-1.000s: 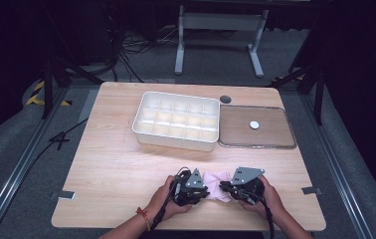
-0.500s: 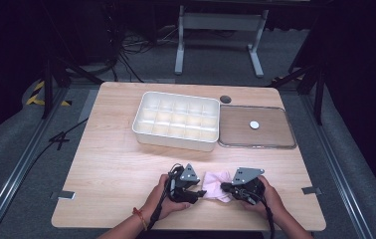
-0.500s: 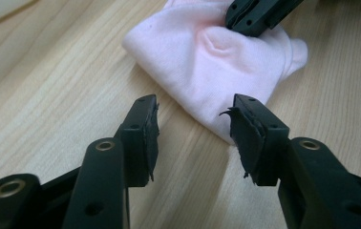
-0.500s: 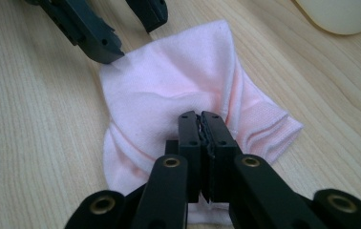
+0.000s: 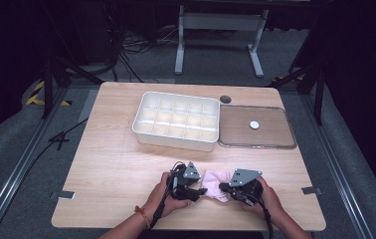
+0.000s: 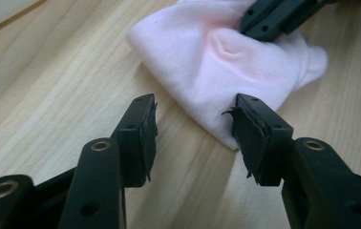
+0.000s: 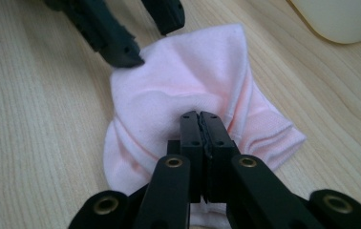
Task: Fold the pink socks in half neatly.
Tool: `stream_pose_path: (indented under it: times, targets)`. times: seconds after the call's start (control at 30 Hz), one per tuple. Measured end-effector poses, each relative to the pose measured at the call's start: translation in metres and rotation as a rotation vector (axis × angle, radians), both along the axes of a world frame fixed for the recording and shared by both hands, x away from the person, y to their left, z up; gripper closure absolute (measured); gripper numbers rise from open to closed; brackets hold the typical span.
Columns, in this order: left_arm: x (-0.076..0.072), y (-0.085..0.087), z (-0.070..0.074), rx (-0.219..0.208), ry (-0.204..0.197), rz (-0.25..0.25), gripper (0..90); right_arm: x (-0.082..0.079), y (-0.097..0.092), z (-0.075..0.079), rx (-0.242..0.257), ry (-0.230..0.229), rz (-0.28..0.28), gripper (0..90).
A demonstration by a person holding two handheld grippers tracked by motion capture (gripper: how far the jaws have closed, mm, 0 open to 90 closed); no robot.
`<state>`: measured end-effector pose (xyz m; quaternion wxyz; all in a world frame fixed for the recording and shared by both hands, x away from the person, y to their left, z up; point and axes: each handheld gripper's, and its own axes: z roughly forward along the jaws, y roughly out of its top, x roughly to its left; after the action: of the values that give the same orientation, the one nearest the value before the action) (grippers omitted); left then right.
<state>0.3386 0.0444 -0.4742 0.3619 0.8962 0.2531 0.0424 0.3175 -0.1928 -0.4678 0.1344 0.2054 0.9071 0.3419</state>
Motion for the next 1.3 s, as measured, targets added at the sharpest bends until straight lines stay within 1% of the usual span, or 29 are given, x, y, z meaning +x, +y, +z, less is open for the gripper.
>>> stream_pose_path:
  times: [0.03, 0.1, 0.17, 0.2, 0.23, 0.33, 0.4, 0.43, 0.47, 0.5, 0.57, 0.63, 0.67, 0.7, 0.77, 0.8, 0.83, 0.87, 0.93, 0.97, 1.0, 1.07, 1.1, 1.13, 1.17, 1.27, 1.3]
  targets:
    - [0.002, 0.002, 0.000, 0.001, 0.004, 0.006, 51.8, 0.000, 0.000, 0.000, 0.000, -0.001, -0.001, 89.5]
    - [0.007, 0.007, 0.000, -0.016, 0.016, 0.034, 51.9, 0.001, 0.000, -0.001, 0.008, 0.004, 0.001, 89.6]
    - [0.009, 0.009, 0.000, -0.045, 0.040, 0.056, 52.2, 0.000, 0.001, -0.001, 0.008, 0.004, 0.000, 89.6]
    - [0.009, 0.009, 0.000, -0.045, 0.040, 0.056, 52.2, 0.000, 0.001, -0.001, 0.008, 0.004, 0.000, 89.6]
    - [0.009, 0.011, 0.004, -0.111, 0.061, 0.056, 52.1, 0.000, 0.001, 0.000, 0.003, -0.001, -0.001, 89.6]
    - [0.008, 0.011, 0.005, -0.115, 0.057, 0.049, 51.5, -0.001, 0.001, -0.001, 0.008, -0.001, -0.003, 89.6]
    - [0.003, 0.004, 0.004, -0.102, 0.058, 0.039, 51.3, -0.001, 0.001, -0.001, 0.009, 0.000, -0.006, 89.6]
    - [0.003, 0.004, 0.004, -0.102, 0.058, 0.039, 51.3, -0.001, 0.001, -0.001, 0.009, 0.000, -0.006, 89.6]
    - [0.001, -0.001, 0.001, -0.070, 0.053, 0.031, 51.3, -0.001, 0.001, -0.001, 0.009, -0.001, -0.008, 89.6]
    - [0.001, -0.003, -0.001, -0.067, 0.054, 0.028, 51.2, -0.001, 0.001, -0.001, 0.009, -0.003, -0.008, 89.6]
    - [0.001, -0.004, -0.003, -0.068, 0.039, 0.029, 51.8, -0.001, 0.001, -0.001, 0.009, -0.005, -0.009, 89.5]
    - [0.000, -0.006, -0.003, -0.064, 0.034, 0.031, 53.3, -0.002, 0.001, -0.001, 0.010, -0.006, -0.010, 89.5]
    - [0.001, -0.007, -0.003, -0.058, 0.021, 0.018, 55.8, -0.002, 0.000, -0.001, 0.013, -0.005, -0.009, 89.5]
    - [-0.001, -0.008, -0.004, -0.072, 0.029, 0.015, 58.5, -0.002, 0.000, -0.001, 0.013, -0.006, -0.008, 89.4]
    - [-0.001, -0.008, -0.004, -0.077, 0.036, 0.009, 64.1, -0.002, 0.000, -0.001, 0.013, -0.007, -0.009, 89.4]
    - [0.000, -0.007, -0.005, -0.091, 0.043, -0.002, 64.1, -0.002, 0.000, -0.001, 0.013, -0.007, -0.009, 89.4]
    - [0.001, -0.007, -0.005, -0.104, 0.051, -0.009, 72.2, -0.002, 0.001, -0.001, 0.008, -0.013, -0.007, 89.4]
    - [0.001, -0.006, -0.005, -0.115, 0.050, -0.008, 75.1, -0.002, 0.001, -0.001, 0.008, -0.015, -0.003, 89.4]
    - [0.001, -0.006, -0.003, -0.123, 0.047, -0.016, 79.5, -0.001, 0.001, -0.001, 0.005, -0.012, -0.002, 89.4]
    - [0.001, -0.006, -0.003, -0.123, 0.047, -0.016, 80.7, -0.001, 0.001, -0.001, 0.005, -0.012, -0.002, 89.4]
    - [0.000, -0.006, -0.002, -0.136, 0.039, -0.012, 81.6, -0.001, 0.001, -0.001, 0.005, -0.008, -0.003, 89.4]
    - [-0.001, -0.006, 0.002, -0.144, 0.018, -0.015, 82.4, -0.001, 0.002, -0.001, 0.000, -0.012, -0.001, 89.4]
    - [-0.001, -0.006, 0.003, -0.143, 0.014, -0.019, 82.5, 0.000, 0.002, -0.001, 0.002, -0.009, 0.000, 89.4]
    - [-0.002, -0.006, 0.004, -0.161, 0.012, -0.011, 82.4, 0.000, 0.003, -0.001, -0.001, -0.011, -0.001, 89.4]
    - [-0.002, -0.006, 0.004, -0.161, 0.012, -0.011, 82.2, 0.000, 0.003, -0.001, -0.001, -0.011, -0.001, 89.4]
    - [-0.002, -0.004, 0.008, -0.186, 0.008, -0.023, 81.4, 0.001, 0.007, 0.000, -0.012, -0.016, 0.004, 89.4]
    - [-0.001, -0.004, 0.010, -0.202, 0.001, -0.025, 81.0, 0.001, 0.008, 0.000, -0.015, -0.019, 0.008, 89.4]
